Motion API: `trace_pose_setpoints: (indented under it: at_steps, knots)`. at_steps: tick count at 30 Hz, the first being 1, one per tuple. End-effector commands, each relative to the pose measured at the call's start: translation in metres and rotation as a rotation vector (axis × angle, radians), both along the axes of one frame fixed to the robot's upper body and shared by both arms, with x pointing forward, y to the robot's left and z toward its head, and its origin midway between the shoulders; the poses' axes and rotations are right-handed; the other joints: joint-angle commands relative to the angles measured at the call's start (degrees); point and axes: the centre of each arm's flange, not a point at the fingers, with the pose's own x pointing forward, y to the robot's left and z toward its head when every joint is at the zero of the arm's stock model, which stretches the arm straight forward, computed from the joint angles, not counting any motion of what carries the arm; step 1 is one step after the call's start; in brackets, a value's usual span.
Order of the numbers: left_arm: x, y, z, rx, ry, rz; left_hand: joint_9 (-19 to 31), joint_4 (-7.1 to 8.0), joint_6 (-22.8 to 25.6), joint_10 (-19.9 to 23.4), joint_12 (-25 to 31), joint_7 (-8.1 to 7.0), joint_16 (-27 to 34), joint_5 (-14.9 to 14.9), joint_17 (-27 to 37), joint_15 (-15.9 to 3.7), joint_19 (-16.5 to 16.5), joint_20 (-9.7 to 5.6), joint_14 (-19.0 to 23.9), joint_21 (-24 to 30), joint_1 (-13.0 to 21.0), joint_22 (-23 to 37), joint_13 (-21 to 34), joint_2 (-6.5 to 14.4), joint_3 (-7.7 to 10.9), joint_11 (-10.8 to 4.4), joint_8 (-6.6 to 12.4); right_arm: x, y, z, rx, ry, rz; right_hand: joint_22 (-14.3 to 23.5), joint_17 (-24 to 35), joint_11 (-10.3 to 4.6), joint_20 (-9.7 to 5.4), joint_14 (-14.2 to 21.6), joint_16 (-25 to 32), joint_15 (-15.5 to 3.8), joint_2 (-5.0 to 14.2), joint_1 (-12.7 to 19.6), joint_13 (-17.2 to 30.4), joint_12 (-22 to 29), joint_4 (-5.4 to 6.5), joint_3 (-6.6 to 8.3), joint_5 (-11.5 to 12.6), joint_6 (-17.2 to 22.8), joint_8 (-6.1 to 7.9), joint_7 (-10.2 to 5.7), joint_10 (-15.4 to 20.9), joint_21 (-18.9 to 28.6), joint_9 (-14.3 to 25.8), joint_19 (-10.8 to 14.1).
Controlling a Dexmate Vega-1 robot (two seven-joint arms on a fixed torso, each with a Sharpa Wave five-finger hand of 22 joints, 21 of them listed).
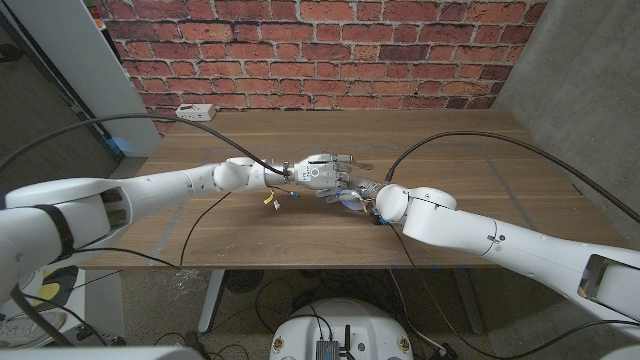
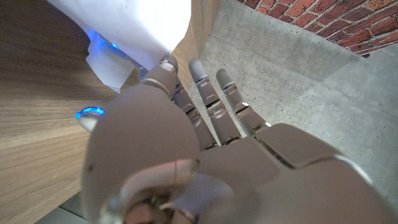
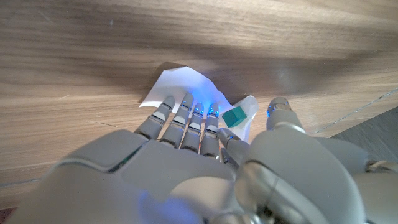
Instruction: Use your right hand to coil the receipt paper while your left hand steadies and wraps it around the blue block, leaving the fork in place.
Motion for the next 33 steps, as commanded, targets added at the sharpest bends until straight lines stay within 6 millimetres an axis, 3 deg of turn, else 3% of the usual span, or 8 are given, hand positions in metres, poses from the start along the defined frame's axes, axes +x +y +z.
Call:
trace_pose_setpoints:
  at_steps: [1, 4, 12, 17, 22, 28, 33]
  knots:
    - [-0.003, -0.007, -0.003, -0.081, -0.069, -0.007, -0.3, 0.66, -12.32, -9.34, -5.24, -0.44, -1.07, 0.29, -6.9, -7.64, -1.29, -2.95, -5.22, -0.6, -3.66, -0.16, -6.84, -0.35, 1.77, 0.02, -1.8, -0.001, 0.002, -0.001, -0.003, 0.001, 0.01, 0.26, 0.13, -0.12, 1.3, 0.48, 0.21, -1.45, 0.48, 0.14, 0.13, -0.12, 0.11, -0.31, 0.27, 0.38, -0.17, 0.03, 0.5, 0.12, 0.08, 1.38]
    - [-0.004, -0.01, -0.004, -0.114, -0.085, -0.009, -0.41, 1.71, -24.07, -19.3, -5.22, -0.84, -0.59, 0.44, -11.59, -7.31, -1.86, -2.16, -9.51, -2.06, -11.15, -0.26, -11.32, 0.45, 4.56, 0.14, -1.87, -0.002, 0.003, -0.002, -0.003, 0.0, 0.012, 0.26, 0.14, -0.08, 1.34, 0.63, 0.28, -1.4, 0.47, 0.21, 0.12, -0.14, 0.05, -0.33, 0.3, 0.55, -0.13, 0.08, 0.53, 0.12, 0.07, 1.36]
    - [-0.006, -0.014, -0.001, -0.154, -0.064, -0.019, -0.43, 3.45, -34.16, -30.26, -5.2, -1.0, -0.53, 0.45, -14.06, -6.96, -2.51, -1.34, -14.3, -4.25, -21.93, -0.3, -14.03, 1.4, 7.01, 0.24, -1.8, -0.001, 0.002, -0.002, -0.006, -0.002, 0.015, 0.26, 0.16, -0.14, 1.36, 0.67, 0.32, -1.48, 0.42, 0.15, 0.09, -0.06, 0.03, -0.46, 0.34, 0.8, -0.09, 0.14, 0.86, 0.15, 0.07, 1.38]
    - [-0.008, -0.014, 0.003, -0.172, -0.036, -0.028, -0.4, 4.65, -37.85, -34.98, -5.31, -1.03, -0.53, 0.38, -14.11, -6.81, -2.63, -1.19, -15.27, -4.94, -26.57, -0.24, -14.27, 1.7, 7.38, 0.37, -1.73, -0.001, 0.002, -0.002, -0.01, 0.001, 0.015, 0.26, 0.19, -0.14, 1.42, 0.75, 0.37, -1.57, 0.44, 0.13, 0.08, -0.07, 0.03, -0.5, 0.37, 0.82, -0.12, 0.13, 0.93, 0.18, 0.07, 1.43]
    - [-0.012, -0.013, 0.008, -0.208, -0.02, -0.038, -0.35, 5.89, -39.5, -36.6, -5.15, -1.05, -0.75, 0.25, -14.1, -6.61, -2.7, -0.6, -16.58, -5.21, -29.69, -0.18, -14.27, 1.87, 7.2, 1.06, -1.63, -0.001, 0.001, -0.001, -0.015, -0.003, 0.014, 0.26, 0.22, -0.01, 1.41, 0.75, 0.4, -1.55, 0.5, 0.15, 0.06, -0.1, 0.02, -0.53, 0.4, 0.88, -0.13, 0.06, 0.92, 0.19, 0.06, 1.45]
    - [-0.014, -0.009, 0.015, -0.281, 0.03, -0.048, -0.31, 6.77, -40.64, -37.61, -5.05, -1.04, -0.8, 0.11, -14.05, -6.39, -2.72, -0.34, -17.74, -5.41, -32.14, -0.17, -14.27, 1.54, 6.78, 1.6, -1.56, -0.005, 0.001, 0.005, -0.013, -0.034, 0.018, 0.26, 0.25, 1.17, 1.49, 0.27, 0.24, -1.14, 0.57, 0.28, 0.07, -0.4, -0.1, -0.62, 0.5, 0.03, -0.55, -1.44, 0.3, 0.19, 0.07, 1.36]
    - [-0.017, -0.003, 0.02, -0.351, 0.068, -0.061, -0.2, 7.85, -39.37, -36.47, -4.27, -0.98, -0.47, -0.03, -13.99, -6.43, -2.85, 0.54, -17.98, -5.71, -35.46, -0.15, -14.26, 1.56, 6.49, 2.12, -0.71, -0.011, -0.003, 0.01, -0.017, -0.084, -0.001, 0.25, -0.02, 0.77, 1.75, -2.21, -0.94, -0.52, 0.55, 1.07, 0.07, -1.13, -0.63, -0.5, 0.71, -0.78, -0.86, -1.99, -1.77, 0.28, 0.11, 1.5]
